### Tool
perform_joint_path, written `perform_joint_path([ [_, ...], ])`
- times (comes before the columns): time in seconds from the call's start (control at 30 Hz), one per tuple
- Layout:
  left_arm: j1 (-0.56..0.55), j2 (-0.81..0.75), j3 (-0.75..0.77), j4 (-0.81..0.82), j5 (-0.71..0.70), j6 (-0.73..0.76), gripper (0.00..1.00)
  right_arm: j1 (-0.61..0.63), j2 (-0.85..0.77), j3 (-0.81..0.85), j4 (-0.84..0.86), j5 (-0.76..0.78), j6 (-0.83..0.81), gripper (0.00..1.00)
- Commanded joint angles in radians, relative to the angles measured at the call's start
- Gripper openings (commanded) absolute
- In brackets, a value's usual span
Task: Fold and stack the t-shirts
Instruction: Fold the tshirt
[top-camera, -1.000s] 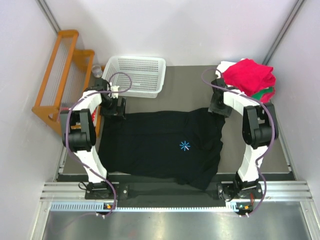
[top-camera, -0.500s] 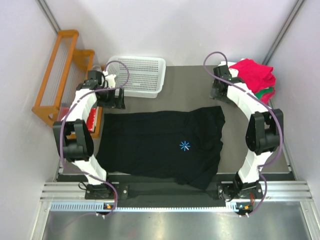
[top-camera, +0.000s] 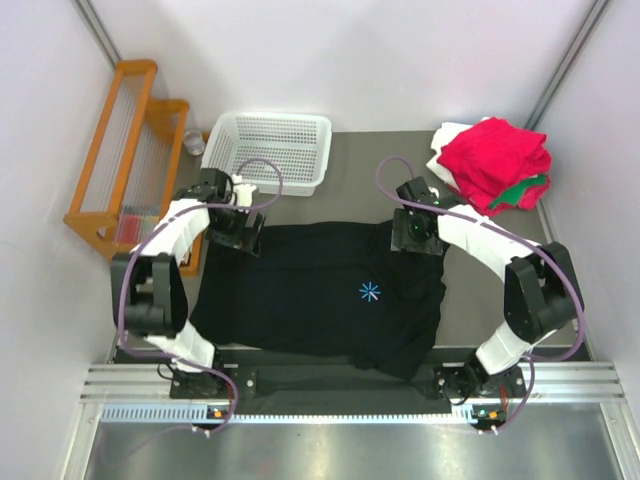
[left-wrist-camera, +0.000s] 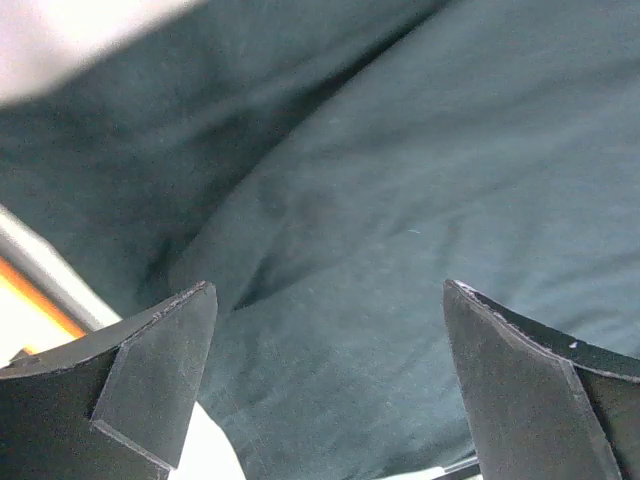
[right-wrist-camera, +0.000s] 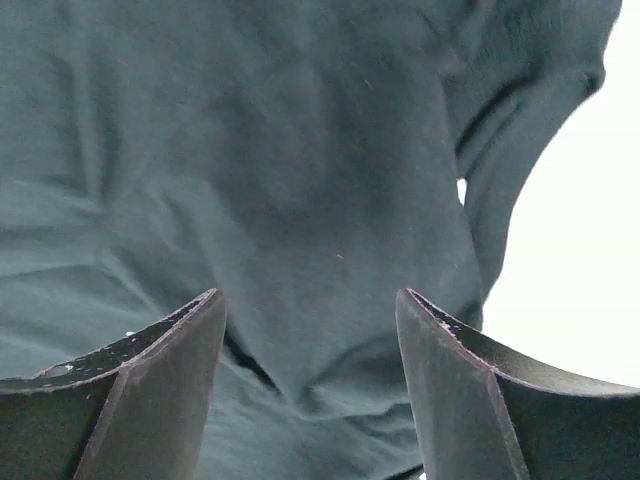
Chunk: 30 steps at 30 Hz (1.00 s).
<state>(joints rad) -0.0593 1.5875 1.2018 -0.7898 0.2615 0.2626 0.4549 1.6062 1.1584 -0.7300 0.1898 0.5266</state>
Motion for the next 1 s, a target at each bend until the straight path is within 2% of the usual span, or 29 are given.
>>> perform_joint_path([
  [0.0, 0.007, 0.118, 0.007, 0.04, -0.08, 0.007, 0.99, -0.004, -0.017, 0.007, 0.018, 0.013, 0.016, 0.69],
  [0.2, 0.007, 0.212, 0.064, 0.049, -0.091, -0.014, 0.99, -0.009, 0.047, 0.035, 0.023, 0.037, 0.018, 0.69],
  [0.57, 0.007, 0.246, 0.042, 0.078, -0.114, -0.002, 0.99, -0.038, 0.17, -0.02, 0.066, 0.011, 0.046, 0.68],
  [0.97, 0.007, 0.334, 0.065, 0.142, -0.134, -0.013, 0.99, -0.18, 0.267, 0.046, 0.09, 0.008, 0.026, 0.68],
])
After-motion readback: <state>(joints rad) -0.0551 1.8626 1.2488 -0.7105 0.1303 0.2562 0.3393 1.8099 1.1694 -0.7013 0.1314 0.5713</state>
